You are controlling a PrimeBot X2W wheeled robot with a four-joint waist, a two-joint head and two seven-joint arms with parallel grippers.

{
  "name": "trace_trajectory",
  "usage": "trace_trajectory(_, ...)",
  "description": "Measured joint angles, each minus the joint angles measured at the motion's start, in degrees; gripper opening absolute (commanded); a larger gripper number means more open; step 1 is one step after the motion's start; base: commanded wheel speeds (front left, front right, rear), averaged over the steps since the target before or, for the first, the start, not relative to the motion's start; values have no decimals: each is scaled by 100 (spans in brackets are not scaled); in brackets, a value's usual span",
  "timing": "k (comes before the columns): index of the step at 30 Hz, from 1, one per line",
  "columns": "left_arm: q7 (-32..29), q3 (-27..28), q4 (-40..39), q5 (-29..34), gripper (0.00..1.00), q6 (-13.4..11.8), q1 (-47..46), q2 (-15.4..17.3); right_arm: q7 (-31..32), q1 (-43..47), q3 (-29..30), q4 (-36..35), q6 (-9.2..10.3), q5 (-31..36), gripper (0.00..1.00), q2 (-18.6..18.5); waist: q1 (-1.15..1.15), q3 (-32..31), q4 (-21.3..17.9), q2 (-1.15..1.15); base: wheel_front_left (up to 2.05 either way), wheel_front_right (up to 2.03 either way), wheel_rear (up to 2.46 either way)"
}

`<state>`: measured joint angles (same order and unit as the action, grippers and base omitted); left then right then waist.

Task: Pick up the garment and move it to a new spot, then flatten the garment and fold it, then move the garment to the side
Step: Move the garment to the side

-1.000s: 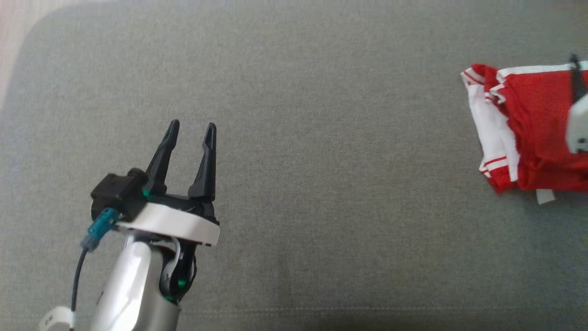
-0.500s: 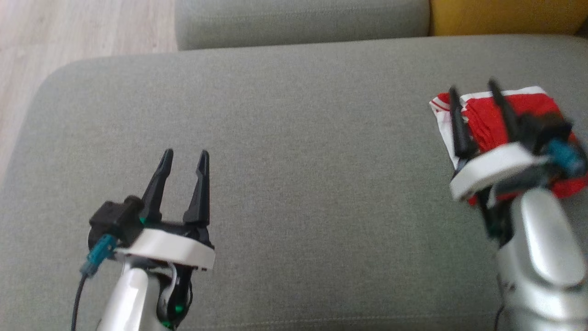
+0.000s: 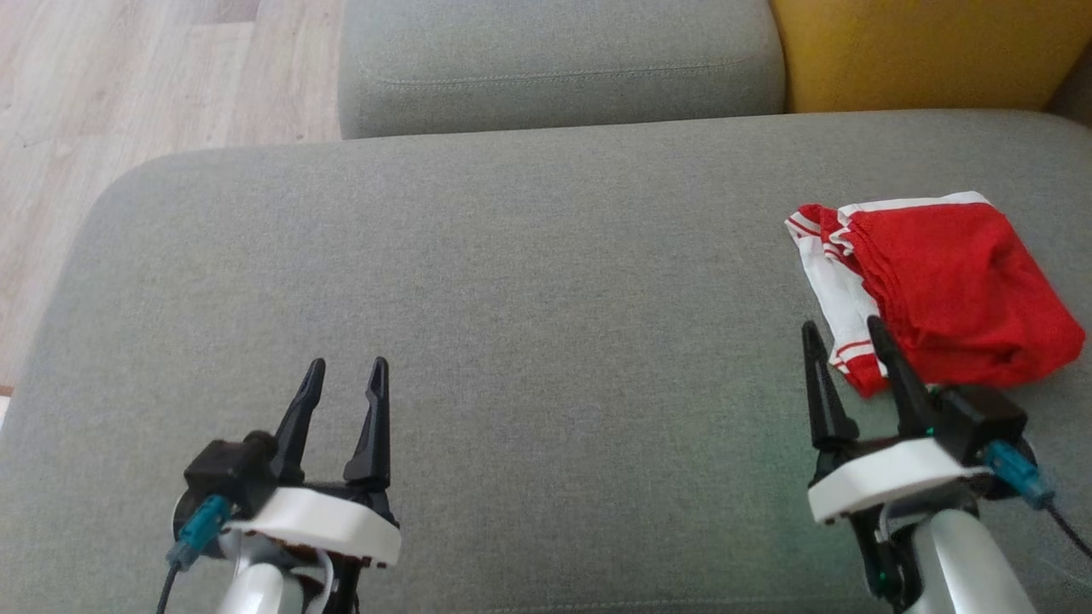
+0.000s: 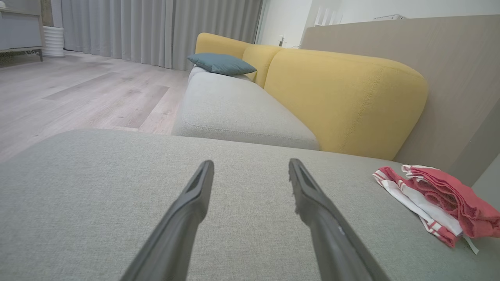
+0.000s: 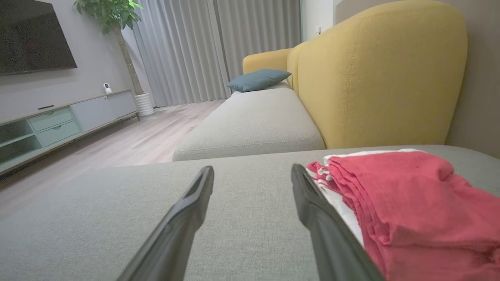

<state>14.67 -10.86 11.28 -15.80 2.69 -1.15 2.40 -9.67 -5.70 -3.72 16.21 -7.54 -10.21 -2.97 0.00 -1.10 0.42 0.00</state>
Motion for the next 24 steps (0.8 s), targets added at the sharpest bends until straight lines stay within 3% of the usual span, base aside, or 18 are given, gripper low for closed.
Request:
trace_trajectory(11,0,43,-56,158,100,-171,-1,1,-172,55,-135,10,0,-46,100,11,0,10,-81,0,0,0,0)
trace_trajectory(24,0,226,-250,160,100,-140,153,1,-256,54,-129,101,0,-149,100,12,0,-38,-170,0,0,0,0)
